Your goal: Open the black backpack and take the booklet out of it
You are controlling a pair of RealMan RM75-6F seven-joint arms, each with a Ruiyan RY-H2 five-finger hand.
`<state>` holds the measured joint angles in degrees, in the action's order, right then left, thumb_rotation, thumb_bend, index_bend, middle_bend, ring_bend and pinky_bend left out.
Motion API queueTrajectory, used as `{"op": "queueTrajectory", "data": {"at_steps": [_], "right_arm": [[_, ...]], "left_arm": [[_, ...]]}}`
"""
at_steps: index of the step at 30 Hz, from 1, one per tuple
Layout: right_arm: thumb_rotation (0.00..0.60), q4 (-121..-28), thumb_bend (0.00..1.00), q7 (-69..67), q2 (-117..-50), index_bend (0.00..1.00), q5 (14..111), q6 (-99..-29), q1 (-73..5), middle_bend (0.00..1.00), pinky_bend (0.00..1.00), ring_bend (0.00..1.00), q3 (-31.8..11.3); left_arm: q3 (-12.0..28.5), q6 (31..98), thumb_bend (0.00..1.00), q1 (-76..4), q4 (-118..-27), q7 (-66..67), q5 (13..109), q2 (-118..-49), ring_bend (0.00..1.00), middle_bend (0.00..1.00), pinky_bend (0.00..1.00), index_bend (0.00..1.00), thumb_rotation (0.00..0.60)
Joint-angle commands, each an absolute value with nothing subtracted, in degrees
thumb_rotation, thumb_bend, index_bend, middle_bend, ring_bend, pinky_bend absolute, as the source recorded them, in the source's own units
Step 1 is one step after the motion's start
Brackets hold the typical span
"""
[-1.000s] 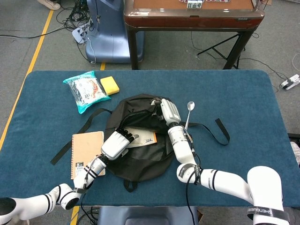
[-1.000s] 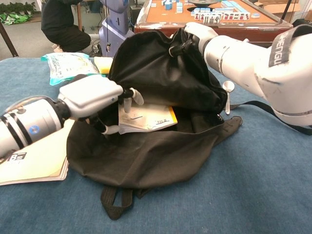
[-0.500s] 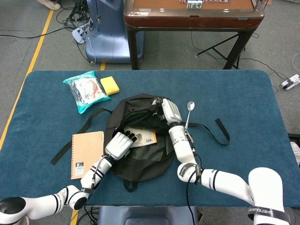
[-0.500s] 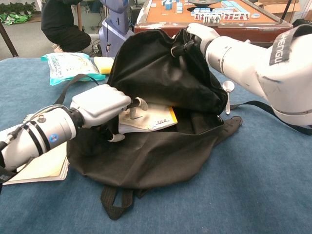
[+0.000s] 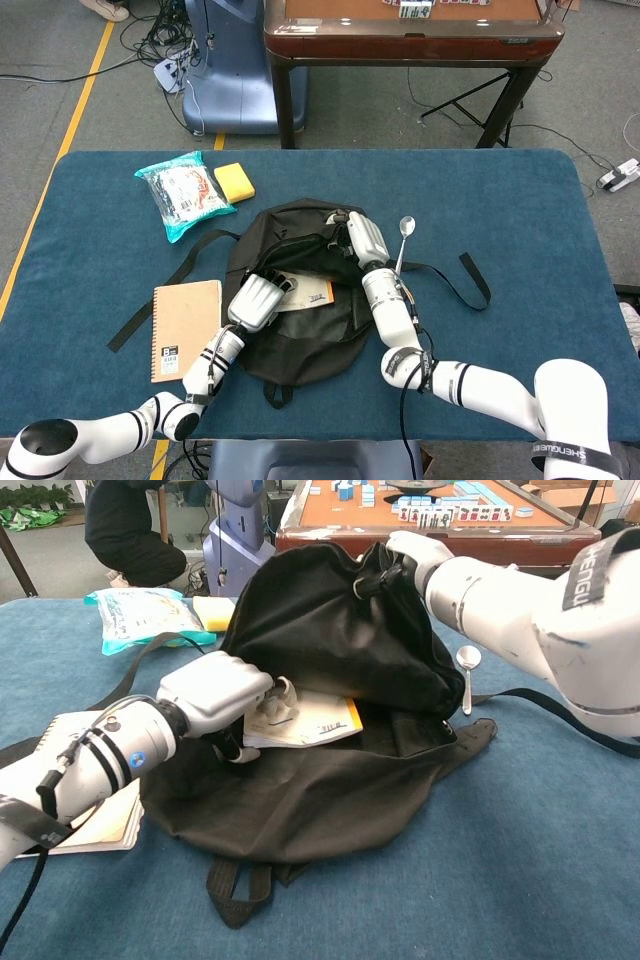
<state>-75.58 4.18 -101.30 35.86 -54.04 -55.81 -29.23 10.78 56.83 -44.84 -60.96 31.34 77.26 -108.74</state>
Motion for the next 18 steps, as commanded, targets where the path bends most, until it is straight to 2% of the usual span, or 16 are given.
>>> {"op": "queueTrajectory", "data": {"at_steps": [1,9,18], "right_arm": [[0.600,-75.60,0.81,4.13,-101.30,0.70,35.88,-53.91,-55.79,0.32,0.30,0.19,-29.34],[0.600,-75.71,0.81,4.06,-101.07,0.70,35.94,-53.66,-55.57,0.32,0.30,0.19,-29.66],[0.600,-74.95,0.80,3.26,-100.70,0.70,35.46,-52.86,-55.46,0.32,0.30,0.19,-30.58]], "left_arm": [[11.34,58.06,0.27,-45.41,-58.07,29.37,77.52,-110.56,0.38,0.43,0.44,0.38,0.600],[12.08,62.70,0.28,-46.57,-50.20,22.53,80.08,-114.22,0.51,0.58,0.54,0.50,0.600],[10.16,69.85,0.44,-46.01,-45.28,12.61,85.05,-114.58,0.63,0.74,0.66,0.71,0.600]]}}
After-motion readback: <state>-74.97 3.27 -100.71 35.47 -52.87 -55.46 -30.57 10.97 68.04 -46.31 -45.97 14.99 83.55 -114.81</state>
